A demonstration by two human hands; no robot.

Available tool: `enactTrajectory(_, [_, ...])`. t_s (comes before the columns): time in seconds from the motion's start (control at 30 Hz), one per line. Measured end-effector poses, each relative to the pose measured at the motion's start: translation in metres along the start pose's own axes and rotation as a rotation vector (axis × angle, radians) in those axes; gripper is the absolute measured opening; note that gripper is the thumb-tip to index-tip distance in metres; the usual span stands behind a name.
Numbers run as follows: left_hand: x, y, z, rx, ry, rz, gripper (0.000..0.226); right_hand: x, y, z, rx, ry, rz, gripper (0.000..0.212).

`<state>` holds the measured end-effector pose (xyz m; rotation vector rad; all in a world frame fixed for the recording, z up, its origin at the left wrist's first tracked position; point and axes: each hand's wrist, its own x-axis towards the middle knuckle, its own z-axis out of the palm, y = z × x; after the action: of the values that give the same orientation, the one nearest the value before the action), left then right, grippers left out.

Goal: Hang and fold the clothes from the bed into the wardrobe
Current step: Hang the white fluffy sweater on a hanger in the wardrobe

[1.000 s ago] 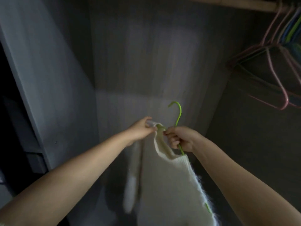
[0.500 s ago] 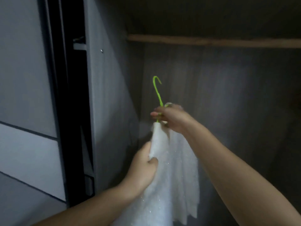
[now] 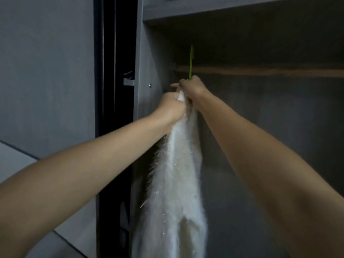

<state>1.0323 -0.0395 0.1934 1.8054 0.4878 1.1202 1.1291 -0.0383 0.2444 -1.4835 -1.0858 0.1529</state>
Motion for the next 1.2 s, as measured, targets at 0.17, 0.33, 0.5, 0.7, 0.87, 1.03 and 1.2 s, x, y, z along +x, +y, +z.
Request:
enactTrajectory(0.17, [0.044,-0.005,-0.012,0.079,0.007,-0.084,0.034,0.034,-0.002,0.015,-0.146,0.019,0.011,0.033])
enactTrajectory(0.33, [0.048,-0.028,-0.027,0.226,-0.059,-0.207,0.038,0.054,0.031,0.039,-0.422,0.005,0.015,0.037])
enactTrajectory(0.5, [0.044,-0.044,-0.032,0.253,-0.07,-0.2,0.034,0.056,0.043,0.05,-0.503,-0.067,-0.023,0.039])
enactTrajectory(0.7, [0.029,-0.05,-0.038,0.762,0.058,0.128,0.056,0.025,0.066,0.019,-0.26,-0.092,-0.155,0.031])
enactTrajectory(0.87, [0.0,-0.047,-0.012,0.915,0.044,0.663,0.066,-0.018,0.092,-0.021,-0.489,0.021,-0.072,0.057])
enactTrajectory(1.03, [-0.022,-0.072,0.044,0.647,-0.199,0.501,0.057,-0.092,0.121,-0.068,-0.847,0.219,-0.016,0.055])
enactTrajectory(1.2, [-0.076,-0.114,0.128,0.493,-0.43,0.41,0.053,-0.214,0.164,-0.12,-1.127,0.32,0.214,0.054])
